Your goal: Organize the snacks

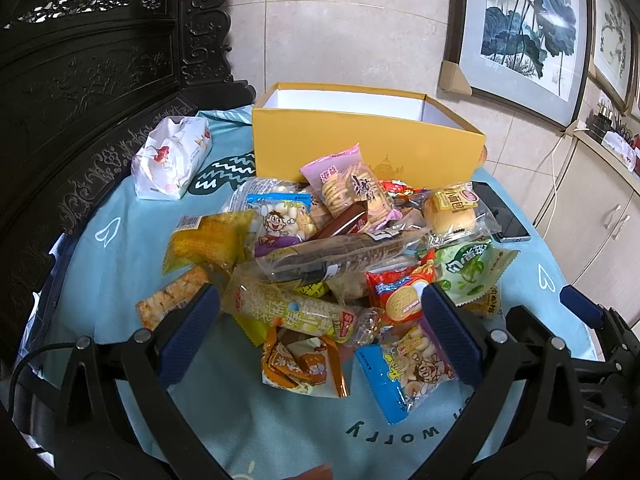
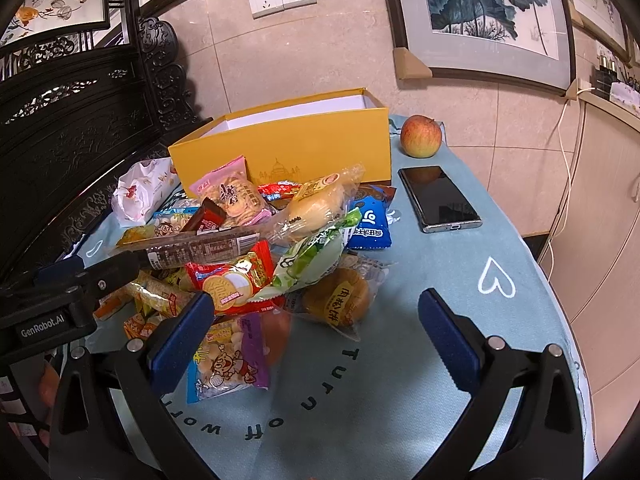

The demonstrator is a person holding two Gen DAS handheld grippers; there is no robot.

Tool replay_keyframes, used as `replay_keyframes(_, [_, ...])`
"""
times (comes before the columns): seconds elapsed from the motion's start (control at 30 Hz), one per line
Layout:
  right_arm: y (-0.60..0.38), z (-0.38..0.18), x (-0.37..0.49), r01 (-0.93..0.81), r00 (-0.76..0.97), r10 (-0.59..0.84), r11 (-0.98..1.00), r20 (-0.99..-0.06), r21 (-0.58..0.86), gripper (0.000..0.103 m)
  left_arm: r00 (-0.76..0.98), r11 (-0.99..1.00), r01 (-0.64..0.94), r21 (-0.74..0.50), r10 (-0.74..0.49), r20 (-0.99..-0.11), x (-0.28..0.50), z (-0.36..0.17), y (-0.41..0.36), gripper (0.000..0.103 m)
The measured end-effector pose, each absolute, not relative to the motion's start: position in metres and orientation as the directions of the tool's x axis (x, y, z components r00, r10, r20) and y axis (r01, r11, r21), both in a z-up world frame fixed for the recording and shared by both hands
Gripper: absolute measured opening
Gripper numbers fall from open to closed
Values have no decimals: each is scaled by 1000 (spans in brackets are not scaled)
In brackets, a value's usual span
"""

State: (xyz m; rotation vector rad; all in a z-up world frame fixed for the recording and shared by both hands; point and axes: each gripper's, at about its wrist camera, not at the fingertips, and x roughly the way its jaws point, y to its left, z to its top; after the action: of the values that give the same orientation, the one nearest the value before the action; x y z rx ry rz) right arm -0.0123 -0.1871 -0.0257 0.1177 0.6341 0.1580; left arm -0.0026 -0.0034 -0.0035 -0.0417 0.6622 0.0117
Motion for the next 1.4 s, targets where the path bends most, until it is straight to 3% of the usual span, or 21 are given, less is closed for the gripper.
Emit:
replay_keyframes(0.27, [-188,-26,-11,-109,792,183,981,-583,161,102,815,1000,-20,-14,9,-579,-4,-2,-5,101])
replay_keyframes(0.77, [-188,-27,-13,-109,793,185,981,-581,162,102,796,1000,-22,-8,13,-605,-4,-1,-3,101])
replay_keyframes(1.0, [-191,-27,-14,-106,793,182,981,-581,162,102,800,999,-13,53,42,-598,-6,1,-2,101])
replay_keyframes(1.27, [-198,-35,-11,-94,783,185,979,-594,181,102,834,1000,10,-6,-11,-552,-6,5,11,101])
replay_keyframes(1.4, [-201,-36,-9,-94,783,183,980,-595,178,102,825,996,73,52,-31,-564,10,2,1,101])
